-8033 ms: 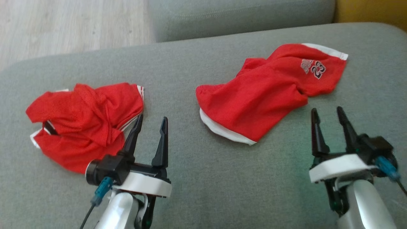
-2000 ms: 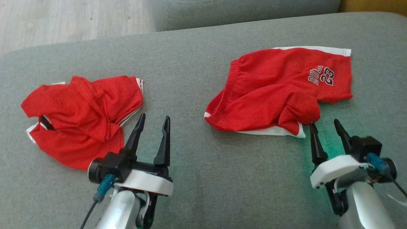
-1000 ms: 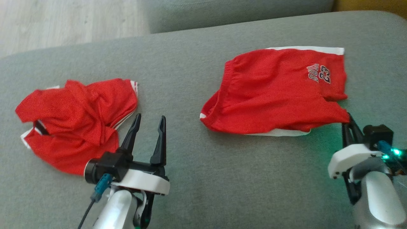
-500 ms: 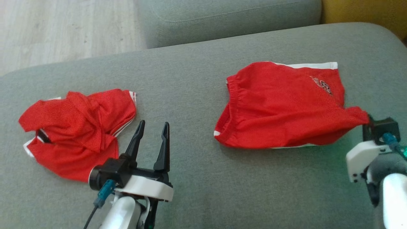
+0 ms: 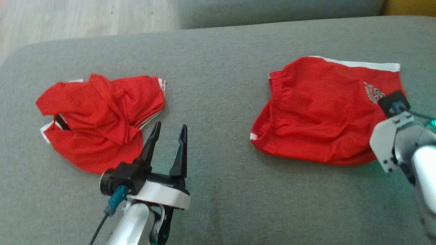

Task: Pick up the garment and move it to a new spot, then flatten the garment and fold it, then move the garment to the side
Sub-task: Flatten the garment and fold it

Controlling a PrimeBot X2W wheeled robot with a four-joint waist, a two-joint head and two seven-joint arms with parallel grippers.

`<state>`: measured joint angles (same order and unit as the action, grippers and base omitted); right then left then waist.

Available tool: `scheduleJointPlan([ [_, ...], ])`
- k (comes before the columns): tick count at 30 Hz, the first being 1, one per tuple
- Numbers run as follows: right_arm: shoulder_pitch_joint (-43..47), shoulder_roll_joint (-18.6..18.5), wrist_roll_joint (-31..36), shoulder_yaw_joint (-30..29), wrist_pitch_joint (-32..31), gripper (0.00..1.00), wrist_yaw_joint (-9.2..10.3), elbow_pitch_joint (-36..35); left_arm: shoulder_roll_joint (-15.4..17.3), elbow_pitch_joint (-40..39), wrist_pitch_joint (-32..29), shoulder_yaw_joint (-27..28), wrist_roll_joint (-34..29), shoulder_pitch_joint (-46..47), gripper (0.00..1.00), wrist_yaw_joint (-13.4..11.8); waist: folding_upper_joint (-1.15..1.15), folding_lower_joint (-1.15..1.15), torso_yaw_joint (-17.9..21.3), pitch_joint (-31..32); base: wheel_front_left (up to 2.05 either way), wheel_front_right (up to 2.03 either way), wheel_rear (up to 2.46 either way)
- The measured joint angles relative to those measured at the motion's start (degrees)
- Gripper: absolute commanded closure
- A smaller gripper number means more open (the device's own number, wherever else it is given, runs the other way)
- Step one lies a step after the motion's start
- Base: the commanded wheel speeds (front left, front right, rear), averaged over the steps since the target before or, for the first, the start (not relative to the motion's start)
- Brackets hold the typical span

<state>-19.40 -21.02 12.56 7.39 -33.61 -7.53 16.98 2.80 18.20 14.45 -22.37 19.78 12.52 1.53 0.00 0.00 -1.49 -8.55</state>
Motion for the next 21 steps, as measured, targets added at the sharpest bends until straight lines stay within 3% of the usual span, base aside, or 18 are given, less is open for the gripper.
scheduleJointPlan([
  [5,-9.5,-6.9,-9.3,11.9,-4.2,1.00,0.00,6.9,0.0,0.1,0.0,-0.8,0.0,1.9,0.00,0.1,0.00,-0.01,-2.3,-2.3,0.00,0.00,0.00],
  [8,-15.8,-8.9,-14.1,17.9,-4.7,1.00,0.00,11.1,0.0,0.1,0.0,-1.6,0.6,2.9,0.00,0.1,0.00,0.00,-3.8,-3.5,0.00,0.00,0.00],
  [9,-17.7,-9.2,-15.6,19.4,-4.1,0.43,0.00,12.3,0.0,0.1,0.0,-1.8,0.6,3.1,0.00,0.1,0.00,-0.01,-4.3,-3.9,0.00,0.00,0.00],
  [10,-19.3,-9.1,-17.0,20.2,-2.9,0.00,0.00,13.7,0.0,0.1,0.0,-1.9,0.6,3.2,0.00,0.1,0.00,-0.01,-4.8,-4.3,0.00,0.00,0.00],
  [14,-24.4,-8.8,-19.1,23.2,1.7,0.00,0.00,19.3,0.0,0.2,0.0,-1.9,0.6,4.0,0.00,0.0,0.00,-0.01,-6.2,-5.5,0.00,0.00,0.00],
  [21,-27.3,-4.6,-17.5,18.7,15.3,0.00,0.00,25.3,0.0,1.0,0.0,-0.9,0.3,3.9,0.00,0.0,0.00,0.00,-4.9,-4.6,0.00,0.00,0.00],
])
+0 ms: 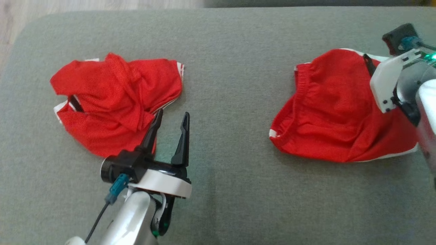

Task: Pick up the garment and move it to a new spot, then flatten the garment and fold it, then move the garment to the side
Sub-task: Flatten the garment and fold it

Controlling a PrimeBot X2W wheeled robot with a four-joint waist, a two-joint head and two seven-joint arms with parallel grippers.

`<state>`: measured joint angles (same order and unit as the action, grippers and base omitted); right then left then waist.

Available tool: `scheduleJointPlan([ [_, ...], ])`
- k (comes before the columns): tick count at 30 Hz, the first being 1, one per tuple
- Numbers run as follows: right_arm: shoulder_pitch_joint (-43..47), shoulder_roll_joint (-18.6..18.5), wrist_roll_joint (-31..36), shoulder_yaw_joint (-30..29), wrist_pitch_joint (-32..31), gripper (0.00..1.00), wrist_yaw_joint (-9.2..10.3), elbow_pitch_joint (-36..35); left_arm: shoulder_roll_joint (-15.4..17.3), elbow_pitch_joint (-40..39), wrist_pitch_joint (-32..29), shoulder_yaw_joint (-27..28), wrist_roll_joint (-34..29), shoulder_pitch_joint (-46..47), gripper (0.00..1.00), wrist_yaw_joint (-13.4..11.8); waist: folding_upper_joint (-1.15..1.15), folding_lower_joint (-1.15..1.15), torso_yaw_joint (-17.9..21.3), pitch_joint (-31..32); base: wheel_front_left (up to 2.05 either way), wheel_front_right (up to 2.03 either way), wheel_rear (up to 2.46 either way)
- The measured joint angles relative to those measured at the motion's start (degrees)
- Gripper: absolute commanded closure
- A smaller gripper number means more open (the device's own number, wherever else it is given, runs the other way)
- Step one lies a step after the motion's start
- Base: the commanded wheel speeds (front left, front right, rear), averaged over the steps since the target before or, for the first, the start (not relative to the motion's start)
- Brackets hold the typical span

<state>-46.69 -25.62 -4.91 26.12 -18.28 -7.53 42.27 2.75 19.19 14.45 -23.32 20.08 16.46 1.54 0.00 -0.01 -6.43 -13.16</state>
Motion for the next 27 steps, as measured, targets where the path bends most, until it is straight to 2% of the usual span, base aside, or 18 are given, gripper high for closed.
scheduleJointPlan([
  [5,1.4,4.6,3.1,-8.2,8.8,0.00,0.00,0.6,0.0,0.1,0.0,1.4,-0.5,-0.2,0.00,0.0,0.00,0.00,2.3,1.6,0.00,0.00,0.00],
  [6,1.4,4.6,3.1,-8.2,8.8,0.00,0.00,0.6,0.0,0.1,0.0,1.4,-0.5,-0.2,0.00,0.0,0.00,0.00,2.3,1.6,0.00,0.00,0.00],
  [10,7.0,9.0,5.7,-17.6,16.3,0.00,0.00,-2.3,0.0,0.1,0.0,2.1,-1.0,-0.8,0.00,0.2,0.00,0.01,4.4,3.1,0.00,0.00,0.00],
  [16,19.7,18.8,7.7,-29.8,24.7,0.00,0.00,-9.9,0.0,-0.6,0.0,3.1,-1.0,-2.8,0.00,0.5,0.00,0.01,7.8,5.3,0.00,0.00,0.00],
  [18,24.1,21.1,7.8,-31.9,26.0,0.00,0.00,-12.4,0.0,-0.7,0.0,3.3,-1.0,-3.3,0.00,0.5,0.00,0.01,8.8,5.9,0.00,0.00,0.00],
  [22,31.9,22.2,5.9,-33.9,27.9,0.00,0.00,-16.9,0.0,-0.9,0.0,3.3,-1.0,-4.2,0.00,0.6,0.00,0.01,10.7,7.1,0.00,0.00,0.00],
  [27,38.2,22.6,-0.9,-31.9,26.7,0.00,0.00,-18.9,0.0,-1.0,0.0,3.3,-1.0,-4.2,0.00,0.8,0.00,0.02,12.2,7.8,0.00,0.00,0.00],
])
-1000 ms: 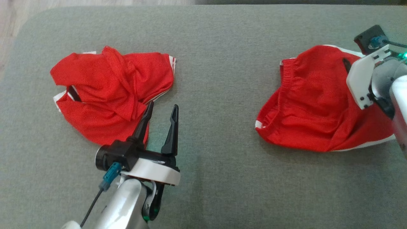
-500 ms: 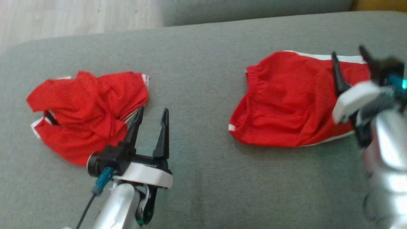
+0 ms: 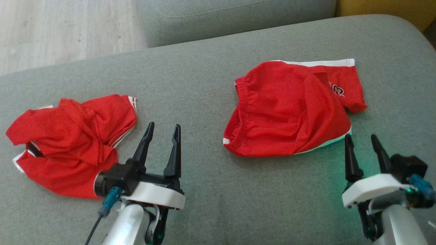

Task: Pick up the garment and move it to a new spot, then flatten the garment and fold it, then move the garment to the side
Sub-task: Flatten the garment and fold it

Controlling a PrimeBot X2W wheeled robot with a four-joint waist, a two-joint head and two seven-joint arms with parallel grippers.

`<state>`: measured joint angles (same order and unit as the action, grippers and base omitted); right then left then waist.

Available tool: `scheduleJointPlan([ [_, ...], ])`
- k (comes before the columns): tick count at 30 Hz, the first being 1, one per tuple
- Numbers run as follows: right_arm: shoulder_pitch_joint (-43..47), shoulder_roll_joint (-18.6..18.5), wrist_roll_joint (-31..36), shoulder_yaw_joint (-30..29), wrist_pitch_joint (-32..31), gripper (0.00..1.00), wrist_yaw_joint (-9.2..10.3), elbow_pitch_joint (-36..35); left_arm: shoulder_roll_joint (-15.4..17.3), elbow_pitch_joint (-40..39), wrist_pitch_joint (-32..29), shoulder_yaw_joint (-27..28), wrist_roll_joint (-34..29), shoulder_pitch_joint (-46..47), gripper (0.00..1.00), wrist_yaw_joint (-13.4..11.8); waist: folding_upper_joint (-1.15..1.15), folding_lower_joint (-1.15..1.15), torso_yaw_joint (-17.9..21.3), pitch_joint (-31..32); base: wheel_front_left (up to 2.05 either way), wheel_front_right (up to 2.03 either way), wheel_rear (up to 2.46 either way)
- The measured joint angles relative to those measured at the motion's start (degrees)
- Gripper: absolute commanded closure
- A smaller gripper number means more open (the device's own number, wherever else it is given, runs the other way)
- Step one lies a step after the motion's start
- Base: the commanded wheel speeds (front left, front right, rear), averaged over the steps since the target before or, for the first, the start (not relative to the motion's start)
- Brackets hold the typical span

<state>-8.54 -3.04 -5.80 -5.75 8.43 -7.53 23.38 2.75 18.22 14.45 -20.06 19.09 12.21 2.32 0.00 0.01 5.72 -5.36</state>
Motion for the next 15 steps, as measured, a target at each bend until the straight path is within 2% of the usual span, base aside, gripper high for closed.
scheduleJointPlan([
  [4,1.5,0.5,-2.1,-0.2,-0.9,0.00,0.00,-0.4,0.0,-0.1,0.0,-0.1,0.0,-0.1,0.00,0.0,0.00,0.00,0.3,-0.5,0.00,0.00,0.00],
  [9,-0.1,0.5,-1.9,-3.6,-2.5,0.00,0.00,-0.1,0.0,0.0,0.0,-0.2,-0.6,-0.1,0.00,0.2,0.00,-0.01,-0.2,-1.8,0.00,0.00,0.00],
  [15,-5.4,0.5,-4.2,-7.3,-6.6,0.00,0.00,4.5,0.0,0.2,0.0,-0.2,-1.2,0.4,0.00,0.3,0.00,-0.01,-1.5,-4.1,0.00,0.00,0.00],
])
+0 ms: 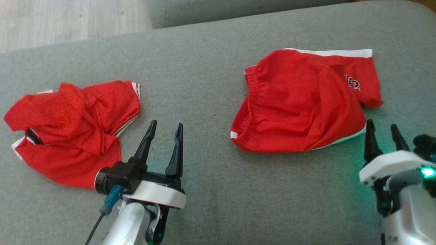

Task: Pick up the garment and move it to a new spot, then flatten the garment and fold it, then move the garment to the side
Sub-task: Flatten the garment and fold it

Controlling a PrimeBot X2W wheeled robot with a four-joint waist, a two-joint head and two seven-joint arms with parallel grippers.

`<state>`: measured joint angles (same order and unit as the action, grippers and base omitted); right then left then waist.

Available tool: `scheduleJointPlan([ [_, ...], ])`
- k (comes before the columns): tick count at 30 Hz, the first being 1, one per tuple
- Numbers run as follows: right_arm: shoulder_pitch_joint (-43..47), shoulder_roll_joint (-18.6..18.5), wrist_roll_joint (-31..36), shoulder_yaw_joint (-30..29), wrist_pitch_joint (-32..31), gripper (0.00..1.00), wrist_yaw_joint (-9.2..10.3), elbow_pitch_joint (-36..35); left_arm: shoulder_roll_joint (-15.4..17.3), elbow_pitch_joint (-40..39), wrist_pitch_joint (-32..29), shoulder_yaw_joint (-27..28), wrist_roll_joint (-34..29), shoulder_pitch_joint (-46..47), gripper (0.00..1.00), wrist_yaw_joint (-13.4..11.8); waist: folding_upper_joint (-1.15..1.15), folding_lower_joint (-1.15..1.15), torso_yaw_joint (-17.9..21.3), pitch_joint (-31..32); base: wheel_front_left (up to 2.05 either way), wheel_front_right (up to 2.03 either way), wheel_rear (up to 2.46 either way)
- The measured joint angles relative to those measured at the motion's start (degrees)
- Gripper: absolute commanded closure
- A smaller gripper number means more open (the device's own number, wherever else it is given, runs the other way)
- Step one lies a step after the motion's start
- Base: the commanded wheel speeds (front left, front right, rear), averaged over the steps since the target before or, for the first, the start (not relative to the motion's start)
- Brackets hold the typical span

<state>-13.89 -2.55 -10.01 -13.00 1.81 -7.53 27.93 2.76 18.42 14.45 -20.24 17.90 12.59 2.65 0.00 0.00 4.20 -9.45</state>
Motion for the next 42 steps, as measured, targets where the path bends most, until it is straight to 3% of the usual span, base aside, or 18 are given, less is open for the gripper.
scheduleJointPlan([
  [7,-7.2,0.0,1.3,-6.3,-1.2,0.00,0.00,9.8,0.0,0.5,0.0,0.0,-0.3,0.9,0.00,0.5,0.00,0.00,-1.9,-2.1,0.00,0.00,0.00],
  [11,-10.6,-0.1,3.1,-4.3,-1.6,0.00,0.00,16.2,0.0,0.8,0.0,0.0,-0.8,1.7,0.00,0.9,0.00,0.00,-2.9,-2.9,0.00,0.00,0.00],
  [18,-13.0,-0.6,7.5,-2.2,-1.6,0.01,0.00,20.5,0.0,1.1,0.0,0.1,-0.8,1.7,0.00,0.9,0.00,0.00,-3.2,-2.9,0.00,0.00,0.00],
  [20,-13.4,-0.7,9.3,-2.1,-0.9,0.96,0.00,21.1,0.0,1.2,0.0,0.1,-0.8,1.7,0.00,0.9,0.00,0.00,-3.1,-2.7,0.00,0.00,0.00],
  [22,-13.5,-0.6,11.0,-1.8,-0.1,1.00,0.00,21.7,0.0,1.3,0.0,0.2,-0.8,1.7,0.00,0.9,0.00,0.00,-2.9,-2.4,0.00,0.00,0.00],
  [33,-10.0,-0.2,14.1,-6.1,3.9,1.00,0.00,20.8,0.0,1.5,0.0,0.8,-0.8,1.1,0.00,0.8,0.00,0.01,-0.2,0.3,0.00,0.00,0.00],
  [42,-4.5,-0.1,14.1,-11.5,3.3,1.00,0.00,13.0,0.0,0.9,0.0,1.6,-0.8,-0.2,0.00,0.4,0.00,0.01,4.6,1.7,0.00,0.00,0.00],
])
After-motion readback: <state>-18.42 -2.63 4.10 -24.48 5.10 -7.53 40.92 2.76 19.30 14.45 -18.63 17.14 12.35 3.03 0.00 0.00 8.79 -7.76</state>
